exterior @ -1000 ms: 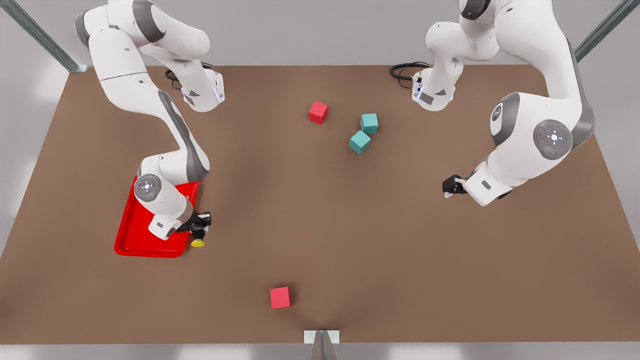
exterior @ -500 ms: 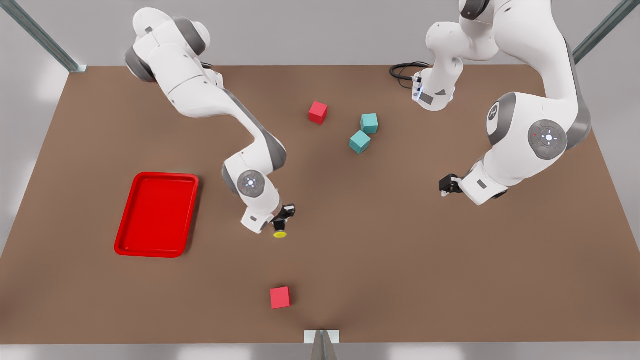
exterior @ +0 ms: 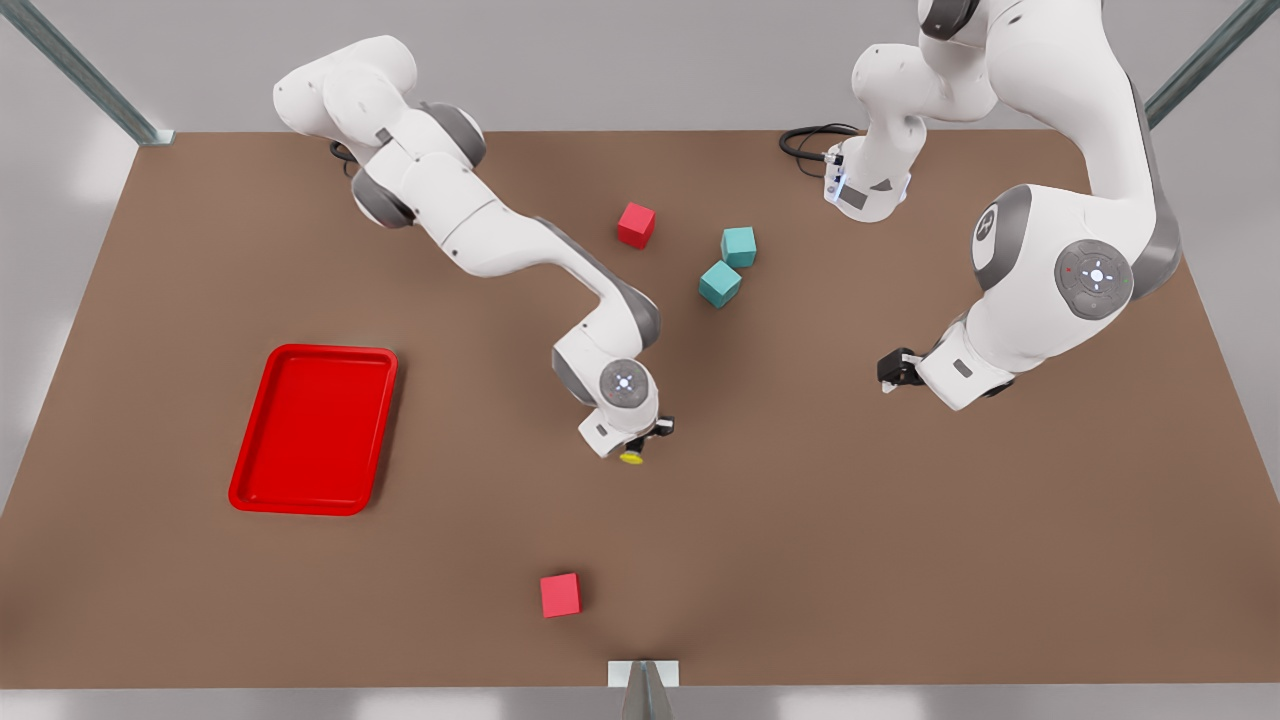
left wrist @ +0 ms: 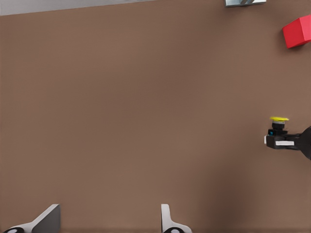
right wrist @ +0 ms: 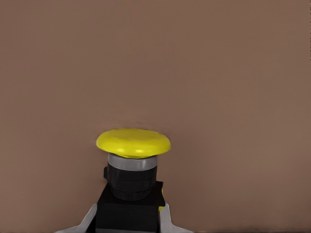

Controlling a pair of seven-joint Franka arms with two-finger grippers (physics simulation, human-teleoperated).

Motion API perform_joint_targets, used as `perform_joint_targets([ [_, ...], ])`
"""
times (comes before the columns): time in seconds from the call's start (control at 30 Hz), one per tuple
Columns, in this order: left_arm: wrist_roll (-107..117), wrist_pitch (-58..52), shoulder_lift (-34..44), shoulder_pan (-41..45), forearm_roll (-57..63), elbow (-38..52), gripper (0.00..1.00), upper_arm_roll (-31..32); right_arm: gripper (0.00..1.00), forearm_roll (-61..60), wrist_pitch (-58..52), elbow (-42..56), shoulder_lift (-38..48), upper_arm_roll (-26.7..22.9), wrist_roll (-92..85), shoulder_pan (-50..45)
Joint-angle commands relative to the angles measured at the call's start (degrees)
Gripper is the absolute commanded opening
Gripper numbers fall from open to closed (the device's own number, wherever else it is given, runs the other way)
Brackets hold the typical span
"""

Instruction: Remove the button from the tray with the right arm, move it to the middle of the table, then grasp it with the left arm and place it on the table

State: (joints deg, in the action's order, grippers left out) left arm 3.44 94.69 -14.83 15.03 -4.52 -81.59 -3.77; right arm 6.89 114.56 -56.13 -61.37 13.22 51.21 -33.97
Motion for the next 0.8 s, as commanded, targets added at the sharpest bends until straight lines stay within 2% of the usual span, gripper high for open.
perform_joint_targets([
  [0.0,-0.01,-0.03,0.07,-0.01,0.04,0.03,1.00,-0.01,0.62,0.58,-1.27,0.05,-0.07,-0.04,22.45,-0.49],
  [0.03,-0.10,-0.03,0.07,-0.01,0.04,0.03,1.00,-0.01,0.86,1.98,-1.36,0.05,-0.07,-0.04,20.69,-0.57],
  [0.07,-0.10,-0.03,-0.02,-0.09,0.04,0.03,1.00,-0.01,0.98,2.60,-1.27,0.05,-0.07,-0.13,20.07,-0.66],
  [0.17,-0.19,0.23,-0.20,-0.09,0.21,0.03,1.00,-0.01,1.00,2.34,-1.09,0.05,0.11,-1.01,17.96,-0.92],
  [0.2,-0.19,0.23,-0.20,-0.09,0.22,0.03,1.00,-0.01,1.00,-1.52,-0.83,-0.03,1.86,-1.18,12.35,-0.31],
  [0.23,-0.19,0.14,-0.11,-0.09,0.13,0.03,1.00,-0.01,1.00,-5.40,-2.23,-0.65,7.48,-0.66,7.51,4.07],
  [0.27,0.16,0.05,-0.11,-0.01,0.22,0.12,1.00,-0.01,1.00,-6.02,-10.57,-2.49,13.54,0.31,-5.04,10.05],
  [0.3,2.78,-0.03,-0.11,-0.09,0.21,0.29,1.00,2.96,1.00,-5.93,-12.08,-8.54,20.48,0.31,-19.97,16.20],
  [0.33,11.28,-0.03,-0.11,-0.09,0.30,0.55,1.00,5.51,1.00,-5.84,-13.39,-13.45,24.96,0.31,-26.57,20.32],
  [0.37,27.36,0.05,-0.90,-0.09,0.22,0.64,1.00,12.63,1.00,-3.57,-14.54,-23.73,34.96,0.31,-33.52,25.17],
  [0.4,45.41,0.58,-7.22,-0.01,0.56,5.65,1.00,22.66,1.00,3.56,-14.89,-32.72,46.51,0.40,-38.01,27.54],
  [0.43,55.26,4.97,-12.93,-0.01,7.06,7.85,1.00,31.00,1.00,3.13,-16.03,-33.52,49.50,0.40,-44.52,33.17],
  [0.47,60.02,9.80,-18.03,0.17,11.90,7.85,1.00,36.64,1.00,0.31,-20.33,-33.17,51.43,0.40,-48.22,37.92],
  [0.5,61.42,13.67,-21.72,0.26,15.32,7.76,1.00,39.45,1.00,0.75,-23.33,-31.24,51.44,0.05,-49.18,38.62],
  [0.53,65.02,17.53,-25.67,7.62,18.40,7.85,1.00,36.57,1.00,1.37,-23.77,-27.46,51.00,0.05,-48.75,38.27],
  [0.57,68.18,21.58,-29.02,9.14,18.58,7.94,1.00,35.15,1.00,0.84,-24.55,-27.72,50.74,0.05,-48.93,38.80],
  [0.7,71.27,32.57,-34.91,9.75,20.34,7.76,1.00,31.81,1.00,1.63,-24.04,-22.98,45.29,-0.13,-48.84,39.07],
  [0.77,73.82,33.63,-35.18,11.68,20.52,7.68,1.00,27.85,1.00,1.98,-20.78,-19.37,44.23,-0.13,-49.01,42.58],
])
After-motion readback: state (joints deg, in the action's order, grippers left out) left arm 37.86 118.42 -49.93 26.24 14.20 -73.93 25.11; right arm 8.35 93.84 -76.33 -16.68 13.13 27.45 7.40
